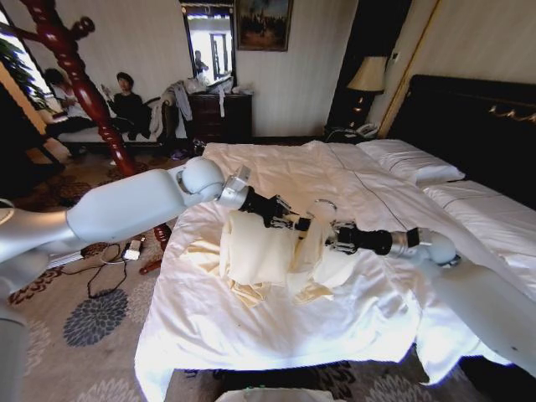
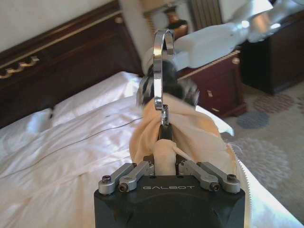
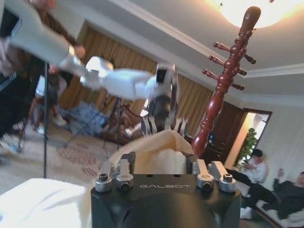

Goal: Pick up the clothes from the bed and hang them on the clothes hanger.

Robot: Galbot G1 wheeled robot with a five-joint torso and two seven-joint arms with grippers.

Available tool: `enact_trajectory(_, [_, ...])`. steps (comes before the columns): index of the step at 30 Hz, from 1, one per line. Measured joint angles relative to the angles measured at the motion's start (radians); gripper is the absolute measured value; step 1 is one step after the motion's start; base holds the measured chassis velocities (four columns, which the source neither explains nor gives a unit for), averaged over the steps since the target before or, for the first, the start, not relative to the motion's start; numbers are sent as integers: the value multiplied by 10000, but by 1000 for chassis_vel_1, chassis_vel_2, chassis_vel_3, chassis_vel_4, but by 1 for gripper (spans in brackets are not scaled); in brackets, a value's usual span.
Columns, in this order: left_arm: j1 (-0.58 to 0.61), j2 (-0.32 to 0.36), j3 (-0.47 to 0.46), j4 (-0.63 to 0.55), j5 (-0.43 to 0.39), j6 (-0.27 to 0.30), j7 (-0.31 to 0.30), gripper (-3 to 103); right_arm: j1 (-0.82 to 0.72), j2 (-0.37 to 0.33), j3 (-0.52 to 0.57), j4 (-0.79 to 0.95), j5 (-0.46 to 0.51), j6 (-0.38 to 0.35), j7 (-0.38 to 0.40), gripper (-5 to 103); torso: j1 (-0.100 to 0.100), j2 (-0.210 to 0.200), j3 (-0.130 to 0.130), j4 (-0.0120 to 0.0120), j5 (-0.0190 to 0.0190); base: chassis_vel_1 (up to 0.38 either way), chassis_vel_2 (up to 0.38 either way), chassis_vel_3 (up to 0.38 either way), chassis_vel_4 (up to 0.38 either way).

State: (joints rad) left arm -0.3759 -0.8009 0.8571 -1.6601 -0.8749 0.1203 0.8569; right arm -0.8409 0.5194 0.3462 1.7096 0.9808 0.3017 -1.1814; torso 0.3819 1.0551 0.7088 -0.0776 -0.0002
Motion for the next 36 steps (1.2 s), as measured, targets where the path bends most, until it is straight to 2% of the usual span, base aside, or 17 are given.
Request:
enact_trajectory(1, [353,189,-368,34,21,14,-12,15,1,-23,135,-79,269,-191,-273,61,0,0,0,-2,-2,0,0,0,0])
enact_trajectory(3, [617,318,-653,73,28,30,-27,15,-8,-40,209,-118,424,-275,-417,61,0,0,0,-3,-1,0,0,0,0])
enact_trajectory(5, [1392,660,-1583,162,51,85,-102,15,-88,-87,412,-189,812,-363,-619,71,0,0,0,-3,-3,0,0,0,0])
enact_trajectory(6, [1772,808,-2121,195,53,112,-171,15,-134,-97,463,-194,974,-364,-604,77,0,0,0,-4,-2,0,0,0,0])
enact_trajectory(7, [1772,808,-2121,195,53,112,-171,15,-134,-97,463,-194,974,-364,-604,77,0,0,0,-4,-2,0,0,0,0])
enact_trajectory(9, [2750,1188,-3437,234,-2,179,-501,15,-198,-86,576,-112,1517,-358,-222,88,-1,0,1,-2,-2,0,0,0,0])
enact_trajectory(11, [3037,1316,-3821,234,-63,195,-661,15,-195,-62,598,-54,1736,-357,26,93,0,0,0,-3,-3,0,0,0,0])
enact_trajectory(14, [4020,1749,-5071,154,-501,360,-1497,15,-118,35,587,120,2277,-328,1084,99,0,0,1,0,-5,0,0,0,0])
enact_trajectory(15, [4020,1749,-5071,154,-501,360,-1497,15,-118,35,587,120,2277,-328,1084,99,0,0,1,0,-5,0,0,0,0])
enact_trajectory(18, [4317,2172,-6063,335,-1288,664,-3009,15,-123,162,570,202,2512,-284,2099,100,-1,1,0,-2,-4,0,0,0,0])
enact_trajectory(19, [4317,2172,-6063,335,-1288,664,-3009,15,-123,162,570,202,2512,-284,2099,100,-1,1,0,-2,-4,0,0,0,0])
enact_trajectory(23, [3355,2829,-6046,908,-1800,1303,-4354,15,-217,377,569,201,2235,-233,2245,100,0,0,0,-3,1,0,0,0,0])
enact_trajectory(24, [3355,2829,-6046,908,-1800,1303,-4354,15,-217,377,569,201,2235,-233,2245,100,0,0,0,-3,1,0,0,0,0])
enact_trajectory(28, [1732,3130,-5089,1760,-2694,2249,-5376,15,-396,530,570,280,1984,-173,2245,100,-2,1,0,2,-2,0,0,0,0])
enact_trajectory(29, [1732,3130,-5089,1760,-2694,2249,-5376,15,-396,530,570,280,1984,-173,2245,100,-2,1,0,2,-2,0,0,0,0])
enact_trajectory(32, [-60,2758,-3886,3452,-3128,2735,-5455,15,-506,612,631,308,1794,-126,2232,100,-1,0,1,-8,1,0,0,0,0])
enact_trajectory(36, [-1240,2186,-3320,5074,-3310,3217,-5370,15,-573,617,715,366,1750,-125,2197,100,0,0,1,-3,-1,0,0,0,0])
